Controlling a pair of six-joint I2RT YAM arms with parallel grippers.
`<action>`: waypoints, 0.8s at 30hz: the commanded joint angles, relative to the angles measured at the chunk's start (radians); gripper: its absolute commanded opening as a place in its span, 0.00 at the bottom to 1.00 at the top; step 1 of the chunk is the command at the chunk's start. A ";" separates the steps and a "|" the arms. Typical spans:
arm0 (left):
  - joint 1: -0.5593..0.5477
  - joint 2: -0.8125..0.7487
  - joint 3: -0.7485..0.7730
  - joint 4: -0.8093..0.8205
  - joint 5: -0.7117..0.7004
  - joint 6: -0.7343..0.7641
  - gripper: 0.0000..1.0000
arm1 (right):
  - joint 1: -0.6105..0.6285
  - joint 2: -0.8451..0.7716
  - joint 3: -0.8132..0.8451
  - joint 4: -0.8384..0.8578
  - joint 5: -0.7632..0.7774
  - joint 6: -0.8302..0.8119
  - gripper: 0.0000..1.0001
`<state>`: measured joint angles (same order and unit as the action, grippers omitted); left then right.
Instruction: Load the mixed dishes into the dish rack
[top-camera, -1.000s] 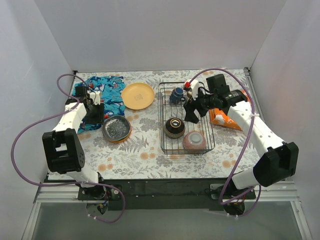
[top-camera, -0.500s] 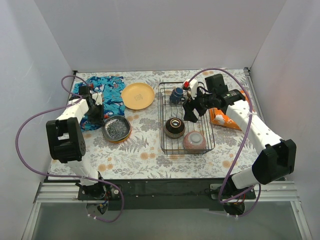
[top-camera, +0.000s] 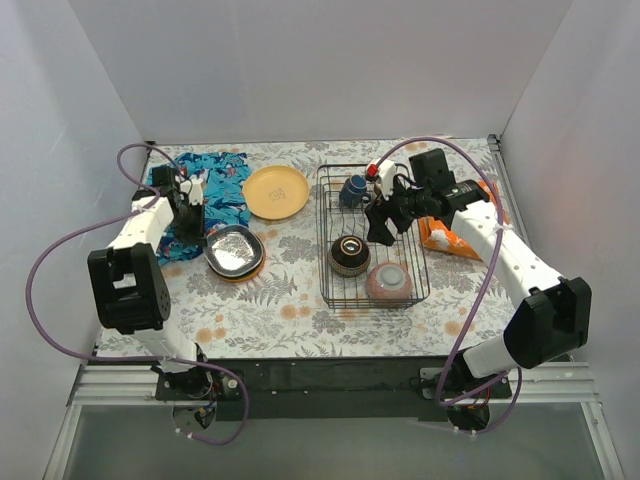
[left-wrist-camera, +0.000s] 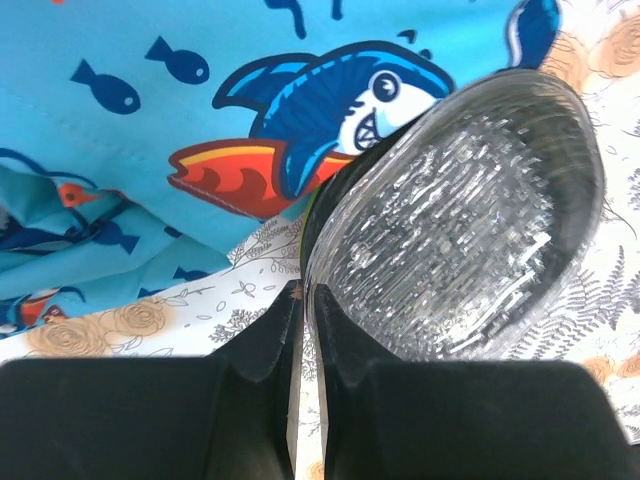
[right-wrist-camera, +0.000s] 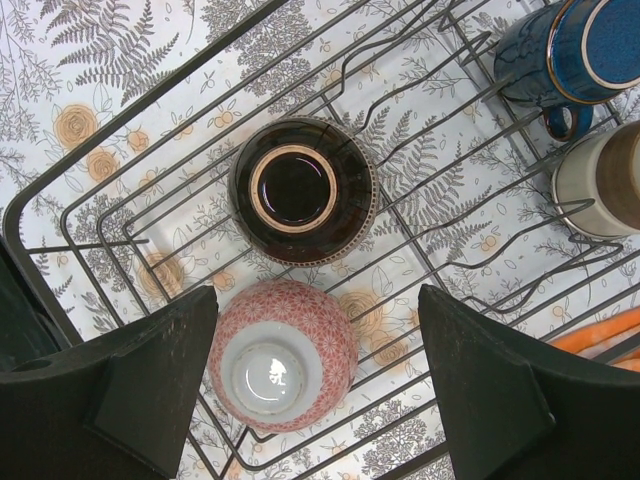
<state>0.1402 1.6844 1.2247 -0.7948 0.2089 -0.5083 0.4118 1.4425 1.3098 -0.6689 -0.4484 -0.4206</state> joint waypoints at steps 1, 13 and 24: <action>0.004 -0.104 0.064 -0.033 0.043 0.072 0.00 | -0.004 0.025 0.040 0.042 -0.029 0.013 0.89; 0.002 -0.241 0.013 -0.072 0.273 0.291 0.00 | 0.012 0.151 0.172 0.055 -0.215 0.078 0.89; -0.011 -0.232 -0.051 -0.004 0.300 0.283 0.00 | 0.169 0.412 0.394 0.213 -0.401 0.314 0.91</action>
<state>0.1345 1.4780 1.1851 -0.8291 0.4568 -0.2409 0.5213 1.7645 1.6127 -0.5777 -0.7273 -0.2550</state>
